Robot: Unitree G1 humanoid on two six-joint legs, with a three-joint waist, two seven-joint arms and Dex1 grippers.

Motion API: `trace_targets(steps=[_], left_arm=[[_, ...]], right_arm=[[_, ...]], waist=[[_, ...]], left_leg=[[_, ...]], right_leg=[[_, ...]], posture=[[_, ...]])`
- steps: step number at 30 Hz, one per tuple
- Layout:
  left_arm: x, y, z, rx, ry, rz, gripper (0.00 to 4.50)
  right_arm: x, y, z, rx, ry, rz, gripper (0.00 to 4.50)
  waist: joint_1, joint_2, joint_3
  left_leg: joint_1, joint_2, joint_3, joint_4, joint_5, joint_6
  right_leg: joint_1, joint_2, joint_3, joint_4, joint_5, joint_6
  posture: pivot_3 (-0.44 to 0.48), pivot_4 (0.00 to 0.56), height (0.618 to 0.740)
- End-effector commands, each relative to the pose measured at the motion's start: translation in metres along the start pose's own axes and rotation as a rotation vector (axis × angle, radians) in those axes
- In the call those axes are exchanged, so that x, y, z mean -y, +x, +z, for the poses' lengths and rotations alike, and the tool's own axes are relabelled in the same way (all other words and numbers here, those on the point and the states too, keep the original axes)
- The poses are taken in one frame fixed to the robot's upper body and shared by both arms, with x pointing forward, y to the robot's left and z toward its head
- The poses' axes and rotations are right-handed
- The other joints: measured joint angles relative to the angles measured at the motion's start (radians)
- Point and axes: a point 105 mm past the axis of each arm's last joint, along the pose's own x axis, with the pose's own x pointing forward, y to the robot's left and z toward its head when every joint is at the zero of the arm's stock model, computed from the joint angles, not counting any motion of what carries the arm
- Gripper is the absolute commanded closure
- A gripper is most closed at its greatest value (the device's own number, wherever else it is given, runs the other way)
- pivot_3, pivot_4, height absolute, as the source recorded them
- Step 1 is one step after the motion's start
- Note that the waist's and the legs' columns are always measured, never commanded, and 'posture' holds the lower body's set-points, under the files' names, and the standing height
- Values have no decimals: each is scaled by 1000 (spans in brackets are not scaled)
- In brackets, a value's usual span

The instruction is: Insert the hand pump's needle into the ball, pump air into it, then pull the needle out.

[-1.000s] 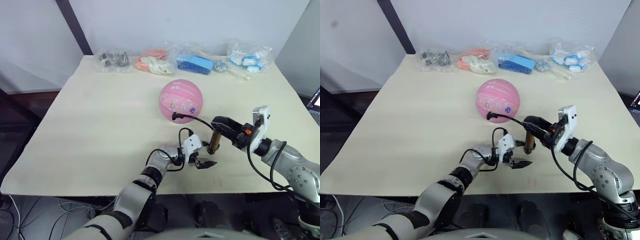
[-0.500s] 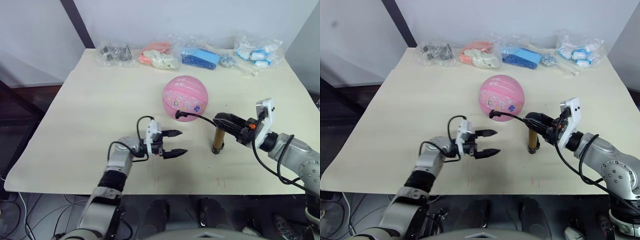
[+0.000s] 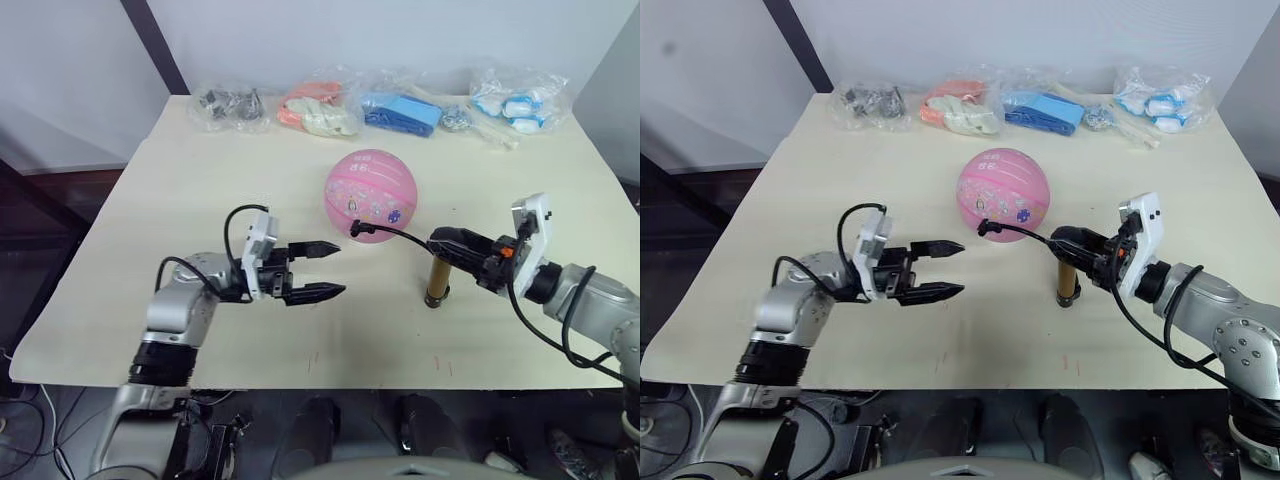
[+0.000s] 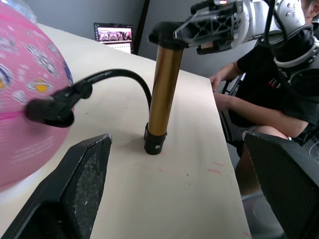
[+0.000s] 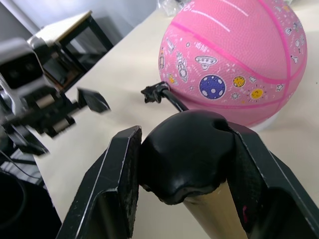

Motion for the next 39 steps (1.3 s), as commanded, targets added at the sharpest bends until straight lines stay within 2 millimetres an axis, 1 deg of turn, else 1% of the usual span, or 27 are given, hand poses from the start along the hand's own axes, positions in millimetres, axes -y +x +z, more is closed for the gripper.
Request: trace_targets(steps=[1, 5, 10, 13, 15, 18, 19, 21, 22, 26, 30, 36, 39], left_arm=[[9, -12, 18, 24, 43, -15, 0], [16, -19, 23, 20, 46, -16, 0], [17, -26, 24, 9, 60, 18, 0], [16, -29, 24, 7, 67, 35, 0], [16, -31, 24, 4, 67, 38, 0], [14, -34, 23, -5, 73, 52, 0], [13, -36, 22, -11, 76, 62, 0], [10, -38, 19, -16, 80, 75, 0], [10, -38, 18, -17, 82, 79, 0], [7, -36, 19, -3, 100, 102, 0], [8, -39, 16, -8, 99, 111, 0], [8, -46, 12, -31, 102, 110, 0], [6, -50, 9, -46, 102, 117, 0]], right_arm=[[-3, -4, 5, -21, -30, -17, 2633], [-6, -3, 9, -30, -53, -18, 2633], [-10, 2, 13, -94, -160, -46, 2633], [-25, 9, 16, -151, -239, -3, 2633], [-35, 13, 14, -199, -262, 49, 2633], [-42, 18, 1, -382, -369, 71, 2633], [-41, 24, -8, -472, -397, 65, 2633], [-38, 37, -20, -554, -402, 54, 2633], [-36, 41, -25, -595, -437, 39, 2633], [-30, 50, -42, -698, -467, 19, 2633], [-30, 58, -57, -780, -481, 29, 2633], [-26, 72, -81, -838, -480, 33, 2633], [-22, 75, -91, -860, -483, 28, 2633]], waist=[[0, 0, 1], [2, 1, 3], [0, 1, 4], [-2, 1, 4], [-3, 1, 5], [-6, 1, 5], [-5, 1, 5], [-13, 1, 5], [-17, 0, 5], [-15, -1, 5], [-14, -1, 4], [3, -2, 4], [8, -3, 3]], left_leg=[[0, 0, 0, 0, 0, 0], [-1, 0, 1, 0, 0, 0], [-2, 0, 3, 0, 0, 0], [-3, 0, 5, 1, 0, 0], [-4, 0, 6, 1, 1, -1], [-5, 1, 7, 1, 1, -1], [-6, 1, 7, 2, 1, -2], [-7, 1, 7, 2, 3, -4], [-7, 1, 7, 2, 3, -4], [-8, 1, 7, 3, 3, -5], [-12, -1, 5, 10, 3, -5], [-13, -3, 5, 15, 2, -3], [-13, -4, 4, 17, 2, -3]], right_leg=[[0, 0, 0, 0, 0, 0], [-1, -1, 0, 0, 0, 0], [-3, -1, 2, 1, 0, 0], [-5, -1, 2, 1, 0, 0], [-6, -1, 2, 2, 0, 0], [-7, -1, 2, 2, 0, 0], [-8, -1, 2, 2, 0, 0], [-9, -1, 3, 3, 0, 0], [-9, -1, 3, 3, 0, 0], [-10, -1, 1, 3, 0, 0], [-10, -3, 1, 3, 2, 2], [-9, -4, 0, 4, 4, 5], [-9, -4, -2, 5, 4, 5]], posture=[[0, 150, 740], [0, 150, 740], [0, 150, 740], [0, 150, 740], [0, 150, 740], [0, 150, 740], [0, 150, 740], [0, 150, 740], [0, 150, 740], [0, 150, 740], [0, 150, 740], [0, 150, 740], [0, 150, 740]])
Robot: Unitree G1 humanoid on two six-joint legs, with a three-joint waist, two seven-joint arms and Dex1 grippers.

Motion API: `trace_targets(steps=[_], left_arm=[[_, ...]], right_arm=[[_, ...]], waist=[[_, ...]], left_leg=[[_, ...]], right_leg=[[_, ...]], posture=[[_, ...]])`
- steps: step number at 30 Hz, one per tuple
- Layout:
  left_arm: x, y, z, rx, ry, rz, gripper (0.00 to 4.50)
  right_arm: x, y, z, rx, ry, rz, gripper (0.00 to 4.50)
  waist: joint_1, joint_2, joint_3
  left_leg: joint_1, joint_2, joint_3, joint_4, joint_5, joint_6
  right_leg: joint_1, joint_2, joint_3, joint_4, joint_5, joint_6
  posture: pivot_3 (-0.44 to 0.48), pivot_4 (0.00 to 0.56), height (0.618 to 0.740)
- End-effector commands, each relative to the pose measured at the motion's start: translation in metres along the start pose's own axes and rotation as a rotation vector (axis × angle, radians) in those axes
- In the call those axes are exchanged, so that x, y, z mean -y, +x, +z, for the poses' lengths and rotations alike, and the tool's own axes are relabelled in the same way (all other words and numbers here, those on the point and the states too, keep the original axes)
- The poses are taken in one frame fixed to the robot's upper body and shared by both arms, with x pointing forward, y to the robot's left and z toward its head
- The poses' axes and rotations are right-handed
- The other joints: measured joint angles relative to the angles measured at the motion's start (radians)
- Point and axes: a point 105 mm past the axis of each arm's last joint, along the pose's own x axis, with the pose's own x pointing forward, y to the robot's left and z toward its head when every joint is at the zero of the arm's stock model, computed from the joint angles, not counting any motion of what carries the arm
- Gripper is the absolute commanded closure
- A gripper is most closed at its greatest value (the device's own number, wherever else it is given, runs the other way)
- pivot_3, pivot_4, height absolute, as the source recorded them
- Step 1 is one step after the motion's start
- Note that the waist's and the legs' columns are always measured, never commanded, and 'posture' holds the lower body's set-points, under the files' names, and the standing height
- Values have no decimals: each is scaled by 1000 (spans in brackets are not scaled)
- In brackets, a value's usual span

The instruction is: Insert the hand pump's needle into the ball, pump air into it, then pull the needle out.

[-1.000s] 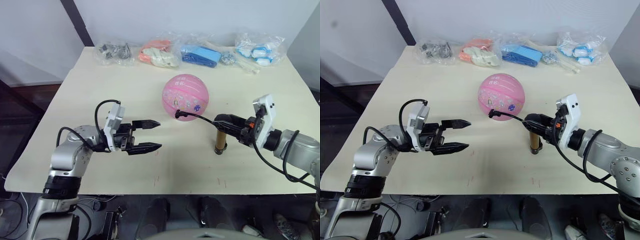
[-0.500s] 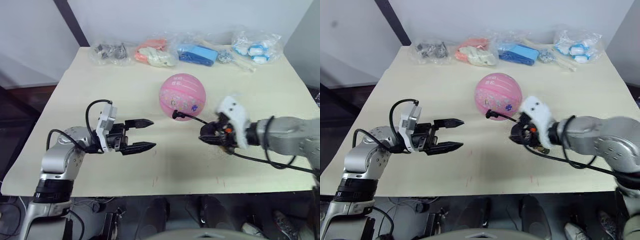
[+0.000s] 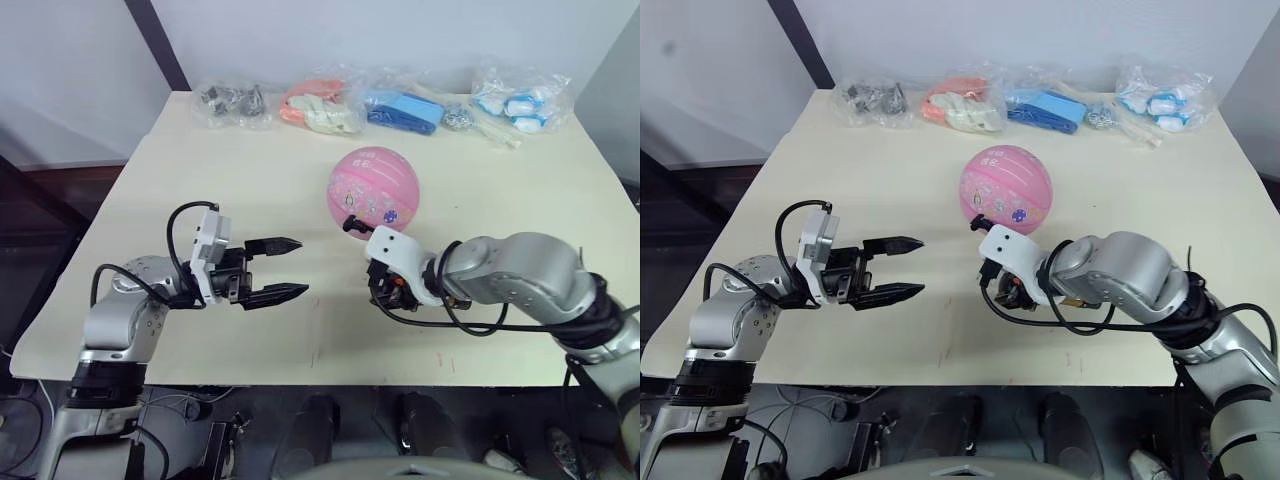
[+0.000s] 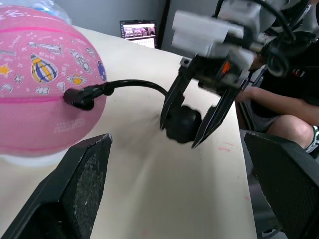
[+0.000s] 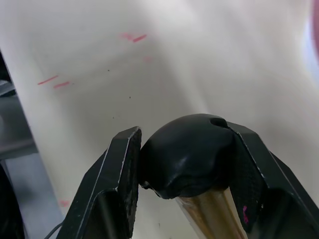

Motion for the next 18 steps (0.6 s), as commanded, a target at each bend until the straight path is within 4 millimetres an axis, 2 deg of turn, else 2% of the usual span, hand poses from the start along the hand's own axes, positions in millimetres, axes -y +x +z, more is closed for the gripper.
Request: trace_targets(steps=[1, 10, 11, 12, 15, 18], left_arm=[[-3, -10, 2, -16, 37, 16, 0], [-6, -12, -9, -40, 35, 30, 0], [-6, -12, -9, -41, 36, 30, 0], [-6, -12, -10, -41, 37, 30, 0], [-7, -11, -10, -42, 40, 29, 0], [-8, -10, -10, -41, 43, 28, 0]], right_arm=[[3, 15, -31, -113, 61, 4, 2633], [5, 22, -53, -175, 36, 5, 2633], [5, 21, -54, -175, 28, 3, 1576], [5, 21, -54, -173, 21, 4, 1376], [5, 14, -45, -113, 26, 0, 30], [3, -2, -33, -26, 17, 5, 30]], waist=[[2, 0, 0], [-1, 0, 0], [-1, 0, 0], [-2, 0, 0], [-9, 0, 0], [-27, 1, 0]], left_leg=[[0, 0, 0, 0, 0, 0], [-1, -2, -1, 0, 1, -2], [-1, -2, -1, 0, 1, -2], [-1, -2, -1, 0, 1, -1], [-2, -2, -1, 0, 1, -1], [-2, -1, 0, 0, 0, 0]], right_leg=[[0, 0, 0, 0, 0, 0], [0, -2, 0, 1, 0, 0], [0, -2, 0, 1, 0, 0], [0, -2, 0, 2, 0, 0], [-5, -2, 3, 7, 0, 0], [-8, -2, 4, 13, 0, 0]], posture=[[0, 150, 740], [0, 150, 740], [0, 150, 740], [0, 150, 740], [0, 150, 740], [0, 150, 740]])
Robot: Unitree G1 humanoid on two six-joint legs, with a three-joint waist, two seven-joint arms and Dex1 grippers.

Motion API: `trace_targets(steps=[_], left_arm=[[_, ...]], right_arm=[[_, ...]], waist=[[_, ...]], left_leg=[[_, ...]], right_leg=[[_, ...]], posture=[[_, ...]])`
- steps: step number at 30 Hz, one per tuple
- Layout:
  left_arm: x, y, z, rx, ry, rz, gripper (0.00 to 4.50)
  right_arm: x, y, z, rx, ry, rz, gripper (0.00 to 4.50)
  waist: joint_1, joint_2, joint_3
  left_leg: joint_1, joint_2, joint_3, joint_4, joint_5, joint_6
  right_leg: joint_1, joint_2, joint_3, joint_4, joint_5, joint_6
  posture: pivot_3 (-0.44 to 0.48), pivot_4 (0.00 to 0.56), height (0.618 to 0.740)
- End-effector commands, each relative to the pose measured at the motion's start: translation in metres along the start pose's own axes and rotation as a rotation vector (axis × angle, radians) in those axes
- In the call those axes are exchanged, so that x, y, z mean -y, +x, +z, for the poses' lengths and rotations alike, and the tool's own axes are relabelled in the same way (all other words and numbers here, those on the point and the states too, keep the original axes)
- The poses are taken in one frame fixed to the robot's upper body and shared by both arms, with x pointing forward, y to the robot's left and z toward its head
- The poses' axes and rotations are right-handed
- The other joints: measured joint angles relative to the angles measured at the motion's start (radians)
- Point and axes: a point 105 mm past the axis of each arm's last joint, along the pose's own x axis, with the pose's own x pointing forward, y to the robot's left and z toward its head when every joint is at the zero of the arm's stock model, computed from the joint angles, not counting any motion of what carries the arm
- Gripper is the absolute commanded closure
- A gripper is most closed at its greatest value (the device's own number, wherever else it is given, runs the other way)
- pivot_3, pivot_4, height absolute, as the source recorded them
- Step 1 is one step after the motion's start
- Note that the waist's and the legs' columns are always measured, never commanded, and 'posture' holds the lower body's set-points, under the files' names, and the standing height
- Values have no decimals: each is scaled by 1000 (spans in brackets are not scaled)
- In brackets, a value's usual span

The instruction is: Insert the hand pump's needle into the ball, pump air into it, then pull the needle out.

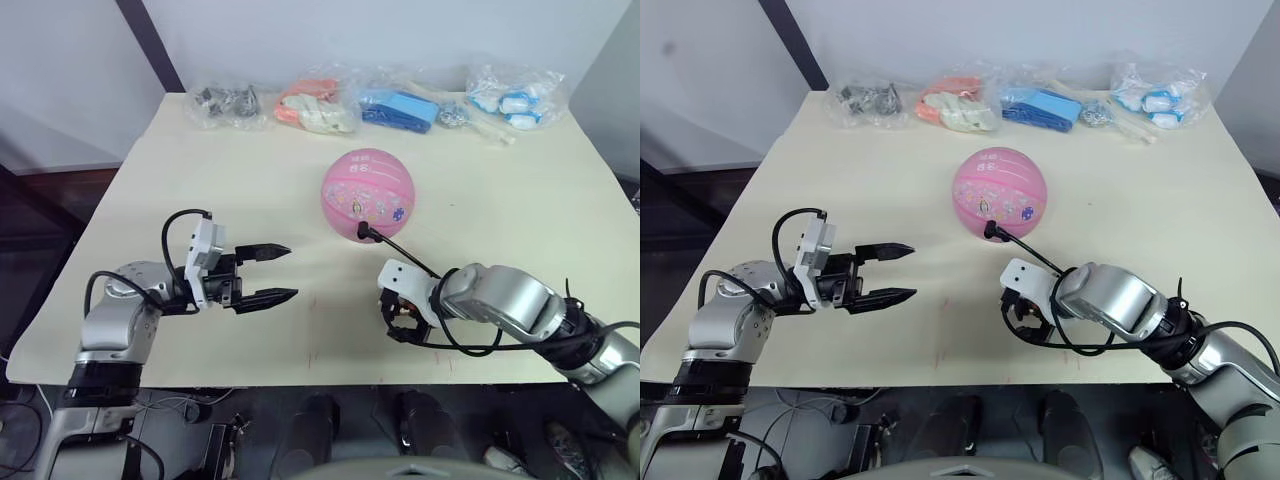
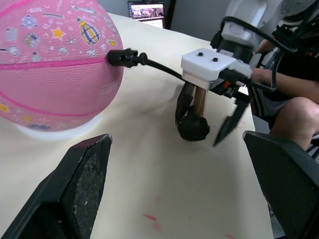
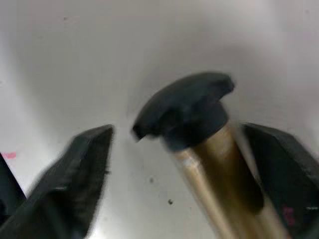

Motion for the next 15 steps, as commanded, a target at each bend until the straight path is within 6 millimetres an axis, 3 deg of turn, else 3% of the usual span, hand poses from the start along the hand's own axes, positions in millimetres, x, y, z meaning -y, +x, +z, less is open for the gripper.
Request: trace_targets(steps=[1, 8, 15], left_arm=[[0, -1, 6, 6, 36, -9, 0], [-9, 0, 10, 2, 53, -10, 0], [-20, 3, 17, 9, 78, -10, 0]], right_arm=[[-2, -26, 18, 122, -40, -3, 30], [-22, -73, 38, 392, -112, 38, 30], [-17, -110, 46, 578, -149, -93, 30]], waist=[[-7, 0, 0], [-8, 0, 0], [-6, 0, 0]], left_leg=[[0, 0, 0, 0, 0, 0], [0, 0, 0, 0, 0, 0], [1, 0, 1, 1, 0, 0]], right_leg=[[0, 0, 0, 1, 0, 0], [0, 1, 0, 2, 0, 0], [0, 1, 0, 2, 0, 0]], posture=[[0, 150, 740], [0, 150, 740], [0, 150, 740]])
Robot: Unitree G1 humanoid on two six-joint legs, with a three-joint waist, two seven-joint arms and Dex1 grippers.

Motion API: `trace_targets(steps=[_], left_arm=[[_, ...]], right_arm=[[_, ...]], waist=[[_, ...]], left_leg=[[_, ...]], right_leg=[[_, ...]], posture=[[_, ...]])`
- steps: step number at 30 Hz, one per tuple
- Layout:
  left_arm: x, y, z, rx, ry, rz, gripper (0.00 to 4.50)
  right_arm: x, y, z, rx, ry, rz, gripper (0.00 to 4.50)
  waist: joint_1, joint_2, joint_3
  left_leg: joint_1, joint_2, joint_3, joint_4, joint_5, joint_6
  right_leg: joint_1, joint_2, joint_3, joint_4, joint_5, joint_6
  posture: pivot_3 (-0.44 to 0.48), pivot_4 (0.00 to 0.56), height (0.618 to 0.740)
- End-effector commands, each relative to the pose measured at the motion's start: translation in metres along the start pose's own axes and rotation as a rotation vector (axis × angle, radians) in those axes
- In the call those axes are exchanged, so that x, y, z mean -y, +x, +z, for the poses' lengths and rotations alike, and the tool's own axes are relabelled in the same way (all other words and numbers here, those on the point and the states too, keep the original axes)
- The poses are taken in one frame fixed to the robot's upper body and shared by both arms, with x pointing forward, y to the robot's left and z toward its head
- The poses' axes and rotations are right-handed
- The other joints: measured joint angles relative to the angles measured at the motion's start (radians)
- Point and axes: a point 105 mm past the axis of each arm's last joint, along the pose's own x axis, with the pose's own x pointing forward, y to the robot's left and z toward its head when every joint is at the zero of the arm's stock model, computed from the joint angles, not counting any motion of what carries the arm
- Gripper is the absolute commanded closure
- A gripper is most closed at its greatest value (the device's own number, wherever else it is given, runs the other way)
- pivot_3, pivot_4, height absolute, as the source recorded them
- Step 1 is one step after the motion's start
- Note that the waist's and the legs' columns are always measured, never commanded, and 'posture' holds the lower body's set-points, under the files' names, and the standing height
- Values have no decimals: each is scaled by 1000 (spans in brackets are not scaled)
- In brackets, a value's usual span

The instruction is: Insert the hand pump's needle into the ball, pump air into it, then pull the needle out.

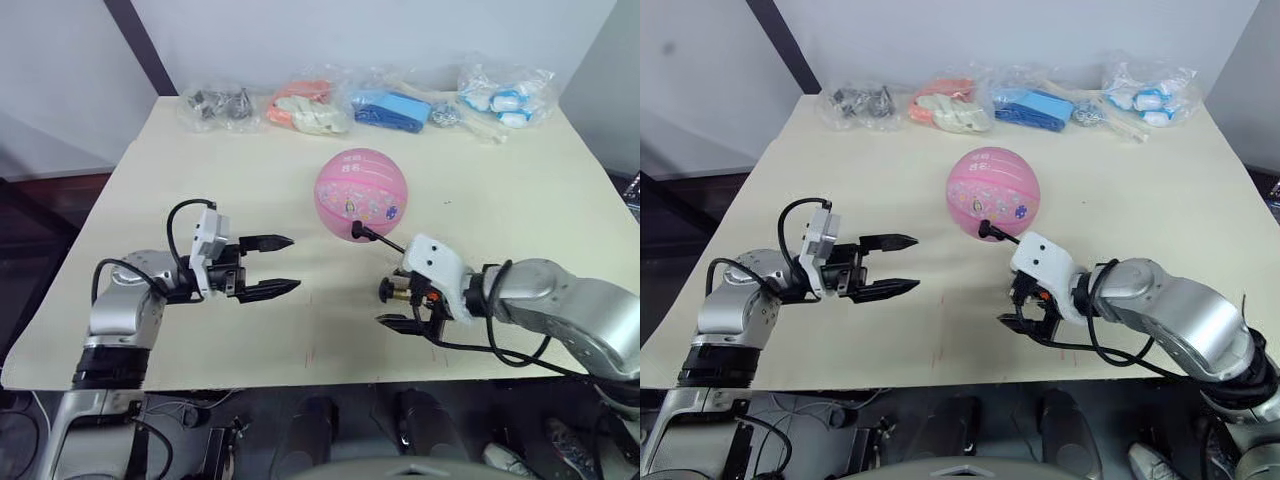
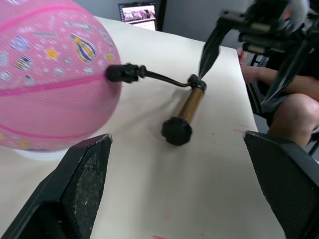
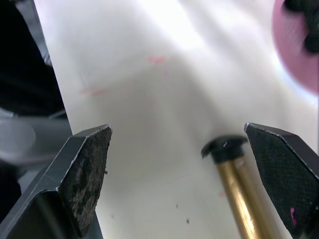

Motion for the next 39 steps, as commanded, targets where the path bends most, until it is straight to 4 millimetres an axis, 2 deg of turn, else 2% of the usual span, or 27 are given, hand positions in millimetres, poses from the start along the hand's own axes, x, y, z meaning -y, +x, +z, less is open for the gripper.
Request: trace_targets(steps=[1, 7, 12, 18, 26, 29, 34, 39], left_arm=[[-6, -1, 10, 11, 48, 0, 0], [-26, 3, 21, 17, 95, 33, 0], [-51, 10, 35, 18, 112, 62, 0], [-76, 30, 61, 38, 150, 52, 0], [-91, 65, 74, 7, 196, 40, 0], [-95, 78, 78, 5, 214, 60, 0], [-98, 85, 84, 13, 227, 69, 0], [-102, 89, 91, 16, 241, 99, 0]], right_arm=[[5, -21, 17, 96, -75, -89, 30], [13, -45, 14, 73, -165, -259, 30], [11, -47, 15, 88, -173, -308, 30], [7, -41, 10, 81, -167, -321, 30], [10, -39, 12, 88, -180, -363, 30], [11, -41, 21, 167, -156, -387, 30], [8, -49, 39, 353, -87, -397, 30], [4, -56, 38, 402, -57, -392, 30]], waist=[[1, 0, 0], [5, 0, 0], [3, -1, 0], [2, -2, 1], [-1, -3, 1], [-3, -3, 1], [-1, -4, 2], [-1, -4, 2]], left_leg=[[0, 0, 0, 0, 0, 0], [0, 0, 2, 1, 0, 0], [0, -3, 2, 3, 0, 0], [-3, -4, 1, 7, 0, 0], [-4, -4, 1, 12, 0, 0], [-4, -4, 1, 12, 0, 0], [-4, -4, 0, 14, 0, 0], [-3, -4, 0, 15, 0, 0]], right_leg=[[0, 0, 0, 0, 0, 0], [0, 0, -1, 0, 0, 0], [1, 1, -2, 1, 0, 0], [2, 2, -3, 2, 0, 0], [3, 2, -3, 3, 0, 0], [3, 2, -3, 4, 0, 0], [3, 2, -3, 6, 0, 0], [3, 2, -3, 7, 0, 0]], posture=[[0, 150, 740], [0, 150, 740], [0, 150, 740], [0, 150, 740], [0, 150, 740], [0, 150, 740], [0, 150, 740], [0, 150, 740]])
